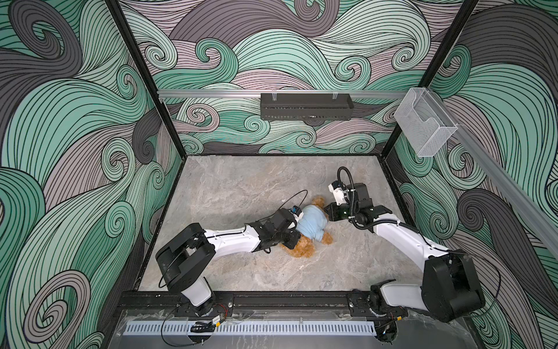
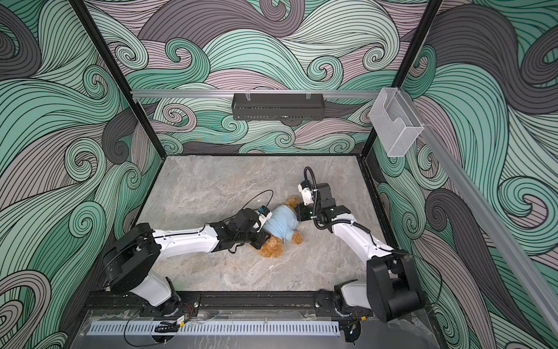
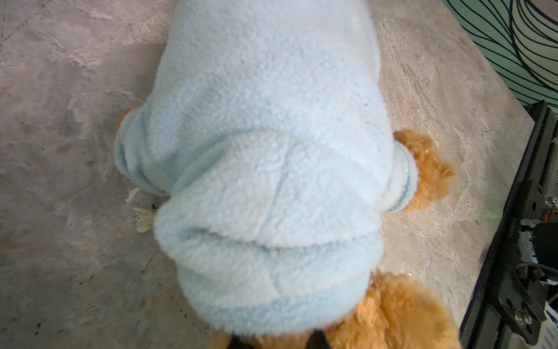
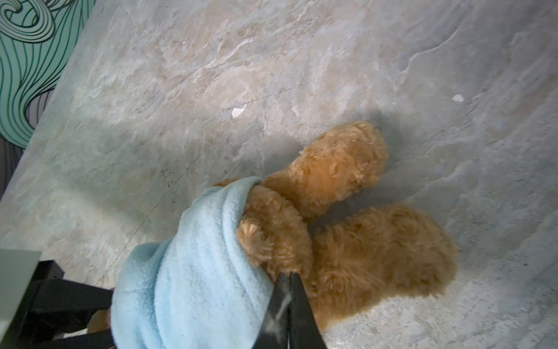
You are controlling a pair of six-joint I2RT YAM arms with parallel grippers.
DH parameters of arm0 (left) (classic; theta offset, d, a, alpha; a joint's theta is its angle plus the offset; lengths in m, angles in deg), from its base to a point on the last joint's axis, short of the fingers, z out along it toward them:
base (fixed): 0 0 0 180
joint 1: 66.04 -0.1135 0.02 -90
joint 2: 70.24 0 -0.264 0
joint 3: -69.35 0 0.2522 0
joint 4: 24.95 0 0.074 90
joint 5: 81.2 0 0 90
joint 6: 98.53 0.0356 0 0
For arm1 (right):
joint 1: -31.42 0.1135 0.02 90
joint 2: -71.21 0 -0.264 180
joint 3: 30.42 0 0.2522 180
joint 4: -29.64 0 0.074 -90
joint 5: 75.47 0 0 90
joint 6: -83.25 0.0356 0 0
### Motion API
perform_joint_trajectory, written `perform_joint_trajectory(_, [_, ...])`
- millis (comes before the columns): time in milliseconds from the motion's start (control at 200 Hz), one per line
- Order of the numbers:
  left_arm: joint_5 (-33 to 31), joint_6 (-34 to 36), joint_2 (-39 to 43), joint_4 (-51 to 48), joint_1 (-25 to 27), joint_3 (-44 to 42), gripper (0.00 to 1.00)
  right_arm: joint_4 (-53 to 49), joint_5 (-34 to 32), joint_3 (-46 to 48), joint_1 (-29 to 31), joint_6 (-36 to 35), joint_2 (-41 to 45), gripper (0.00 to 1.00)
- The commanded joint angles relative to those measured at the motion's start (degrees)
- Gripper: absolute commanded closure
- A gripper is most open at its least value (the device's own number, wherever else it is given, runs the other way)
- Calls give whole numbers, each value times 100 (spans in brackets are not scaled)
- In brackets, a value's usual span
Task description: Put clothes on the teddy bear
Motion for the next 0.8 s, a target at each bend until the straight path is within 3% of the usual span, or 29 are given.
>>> perform_joint_trajectory(0, [-23,249,1,-445,7,-25,100,54,-453,71,-22,15,40,100])
perform_joint_trajectory(95, [-94,286,104,-441,7,-81,100,224,-108,86,-23,24,44,98])
perform_joint_trajectory(270, [-69,309,63,-461,7,-42,100,737,959,329,-23,151,237,72])
perform_joint_trajectory(435, [-7,310,-2,-461,7,8,100,492,1043,265,-15,107,-56,60])
perform_joint_trajectory(520, [-7,318,-9,-481,7,17,100,474,1009,269,-14,56,-189,64])
perform_joint_trajectory(710, [-6,300,-24,-496,7,17,100,537,956,289,-7,103,-223,89])
perform_joint_trajectory(795, [2,289,-41,-496,7,20,100,499,667,317,-6,95,-133,95])
